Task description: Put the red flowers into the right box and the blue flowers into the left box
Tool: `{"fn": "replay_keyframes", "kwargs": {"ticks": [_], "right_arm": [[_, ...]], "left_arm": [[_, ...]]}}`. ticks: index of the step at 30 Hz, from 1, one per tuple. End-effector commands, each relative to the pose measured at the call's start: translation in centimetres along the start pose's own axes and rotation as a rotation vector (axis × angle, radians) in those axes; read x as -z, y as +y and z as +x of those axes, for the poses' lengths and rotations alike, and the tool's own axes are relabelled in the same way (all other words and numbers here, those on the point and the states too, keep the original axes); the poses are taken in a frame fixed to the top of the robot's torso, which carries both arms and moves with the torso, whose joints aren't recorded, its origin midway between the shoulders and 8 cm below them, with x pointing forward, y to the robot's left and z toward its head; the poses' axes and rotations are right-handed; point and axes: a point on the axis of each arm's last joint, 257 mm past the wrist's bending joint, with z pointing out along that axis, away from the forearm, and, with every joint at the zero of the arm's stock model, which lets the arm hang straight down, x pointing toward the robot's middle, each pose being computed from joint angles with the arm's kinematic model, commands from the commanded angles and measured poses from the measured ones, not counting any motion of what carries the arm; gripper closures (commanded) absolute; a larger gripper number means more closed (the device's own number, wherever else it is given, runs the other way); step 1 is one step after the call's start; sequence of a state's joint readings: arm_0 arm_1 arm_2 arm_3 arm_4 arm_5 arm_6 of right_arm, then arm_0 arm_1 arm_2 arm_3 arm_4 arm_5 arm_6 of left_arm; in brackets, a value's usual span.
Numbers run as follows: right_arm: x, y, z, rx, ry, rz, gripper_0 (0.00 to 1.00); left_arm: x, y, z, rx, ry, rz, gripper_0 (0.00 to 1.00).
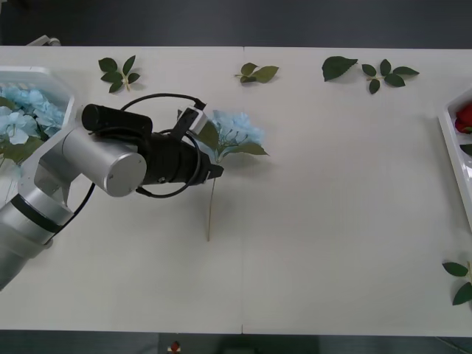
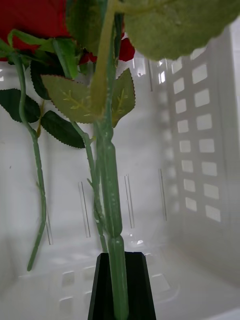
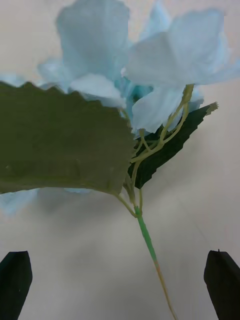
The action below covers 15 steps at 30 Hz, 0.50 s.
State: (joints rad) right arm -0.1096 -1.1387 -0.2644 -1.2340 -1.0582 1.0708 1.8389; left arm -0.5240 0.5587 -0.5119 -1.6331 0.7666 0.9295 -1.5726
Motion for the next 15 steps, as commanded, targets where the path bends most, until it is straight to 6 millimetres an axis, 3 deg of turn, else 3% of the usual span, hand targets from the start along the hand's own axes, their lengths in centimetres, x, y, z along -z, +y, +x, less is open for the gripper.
{"fn": "replay_keyframes", "kwargs": {"ticks": [1,2,3,5,15], "right_arm": [[1.3,-2.0,-1.9,-0.03,-0.041,0.043,1.0],[1.3,-2.1,-1.9,-0.032,-0.042,0.046,1.0],[1.3,-2.4,-1.9,-0.034,-0.043,0.051,0.53],[1.2,-2.5,-2.0,-0.039,-0.05,0.053,0.02],[1.2,-2.4,-2.2,-0.04,-0.057,0.048,0.0]], "left_arm": [[-0.7,-1.7,-1.2,0.067,-0.031,0.001,0.0],[-1.1,-1.8,-1.1,0.066,-0.028,-0.008,0.0],[-1.4,-1.8,-1.0,0.065,-0.027,-0.016,0.0],[-2.1,-1.9,-0.8,0.061,-0.023,-0.031,0.0],[-4.1,-1.5,0.5,0.058,0.005,-0.075,0.0]]}}
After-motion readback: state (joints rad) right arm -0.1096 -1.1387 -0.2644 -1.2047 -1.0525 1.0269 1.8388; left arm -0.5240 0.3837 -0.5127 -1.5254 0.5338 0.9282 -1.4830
